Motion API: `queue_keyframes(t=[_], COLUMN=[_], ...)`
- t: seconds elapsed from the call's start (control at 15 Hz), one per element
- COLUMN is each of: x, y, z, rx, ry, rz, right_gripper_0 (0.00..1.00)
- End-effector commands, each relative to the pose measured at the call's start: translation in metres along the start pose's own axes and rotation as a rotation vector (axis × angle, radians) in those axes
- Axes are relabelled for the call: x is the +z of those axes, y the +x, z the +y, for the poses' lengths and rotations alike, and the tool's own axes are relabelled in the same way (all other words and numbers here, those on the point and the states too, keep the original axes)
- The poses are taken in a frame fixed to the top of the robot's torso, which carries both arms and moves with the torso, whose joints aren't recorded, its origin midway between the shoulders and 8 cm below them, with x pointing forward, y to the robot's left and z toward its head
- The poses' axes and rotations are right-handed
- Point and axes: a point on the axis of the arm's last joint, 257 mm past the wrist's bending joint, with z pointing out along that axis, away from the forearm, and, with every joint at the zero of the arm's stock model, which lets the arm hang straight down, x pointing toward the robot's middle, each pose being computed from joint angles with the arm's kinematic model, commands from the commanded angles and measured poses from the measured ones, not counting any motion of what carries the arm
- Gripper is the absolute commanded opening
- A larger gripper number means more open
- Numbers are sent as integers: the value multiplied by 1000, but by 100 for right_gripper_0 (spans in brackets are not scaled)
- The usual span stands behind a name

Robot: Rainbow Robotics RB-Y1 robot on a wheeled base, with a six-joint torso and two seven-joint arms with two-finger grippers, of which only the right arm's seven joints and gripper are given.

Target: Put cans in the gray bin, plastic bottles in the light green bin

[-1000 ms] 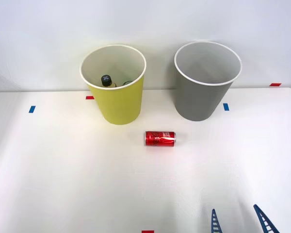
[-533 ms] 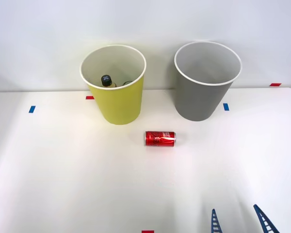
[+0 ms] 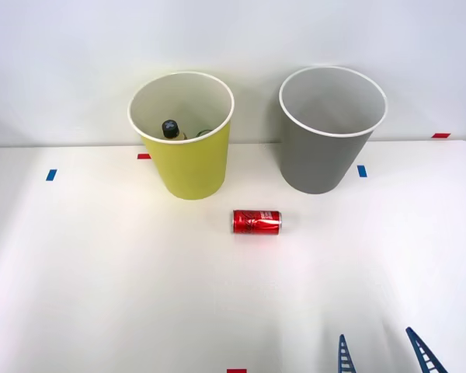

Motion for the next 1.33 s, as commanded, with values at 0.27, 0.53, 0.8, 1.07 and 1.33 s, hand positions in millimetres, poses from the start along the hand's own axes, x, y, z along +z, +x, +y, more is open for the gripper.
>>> queue_keyframes(t=[0.27, 0.53, 0.8, 1.07, 1.33], x=[0, 0, 0, 0, 0], y=[0, 0, 0, 0, 0], z=[0, 0, 0, 0, 0], rx=[0, 0, 0, 0, 0], ry=[0, 0, 0, 0, 0], rz=[0, 0, 0, 0, 0], right_gripper_0=[100, 100, 100, 100, 100])
